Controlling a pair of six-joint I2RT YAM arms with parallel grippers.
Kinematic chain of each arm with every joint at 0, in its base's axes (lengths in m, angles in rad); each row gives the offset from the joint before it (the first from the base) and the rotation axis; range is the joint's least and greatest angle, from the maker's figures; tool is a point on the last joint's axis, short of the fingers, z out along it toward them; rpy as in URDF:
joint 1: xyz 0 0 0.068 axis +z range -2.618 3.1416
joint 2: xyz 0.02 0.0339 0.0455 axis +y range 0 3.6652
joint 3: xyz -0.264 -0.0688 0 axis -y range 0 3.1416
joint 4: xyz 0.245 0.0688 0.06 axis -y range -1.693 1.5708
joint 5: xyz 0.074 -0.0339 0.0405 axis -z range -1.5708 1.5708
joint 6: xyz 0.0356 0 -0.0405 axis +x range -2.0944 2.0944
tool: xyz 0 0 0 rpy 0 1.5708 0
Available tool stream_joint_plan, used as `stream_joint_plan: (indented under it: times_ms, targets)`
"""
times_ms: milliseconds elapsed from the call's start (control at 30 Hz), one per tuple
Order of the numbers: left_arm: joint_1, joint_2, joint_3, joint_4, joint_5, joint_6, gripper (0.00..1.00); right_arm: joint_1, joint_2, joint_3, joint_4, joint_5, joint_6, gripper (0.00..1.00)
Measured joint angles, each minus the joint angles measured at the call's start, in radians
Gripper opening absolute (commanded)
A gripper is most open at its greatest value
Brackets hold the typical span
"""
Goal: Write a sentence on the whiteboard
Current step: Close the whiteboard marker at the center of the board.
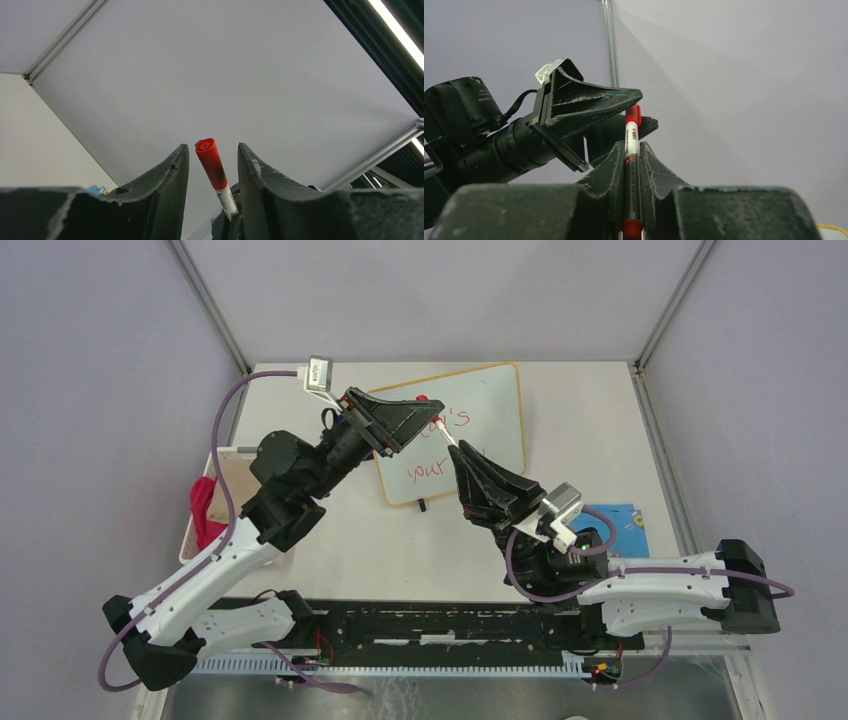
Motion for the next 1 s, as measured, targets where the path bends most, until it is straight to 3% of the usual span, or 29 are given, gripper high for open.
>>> stream_joint_plan:
  times_ms: [533,1000]
  targets:
    - [0.0,-0.014,-0.042,0.055,0.007,-0.037,0.5,0.0,0.0,-0.009,0.003,0.0,0.0,0.0]
    - [0.001,-0.016,-0.052,0.068,-0.008,-0.038,0.37,0.0,-0.018,-0.02,0.007,0.001,0.0,0.0]
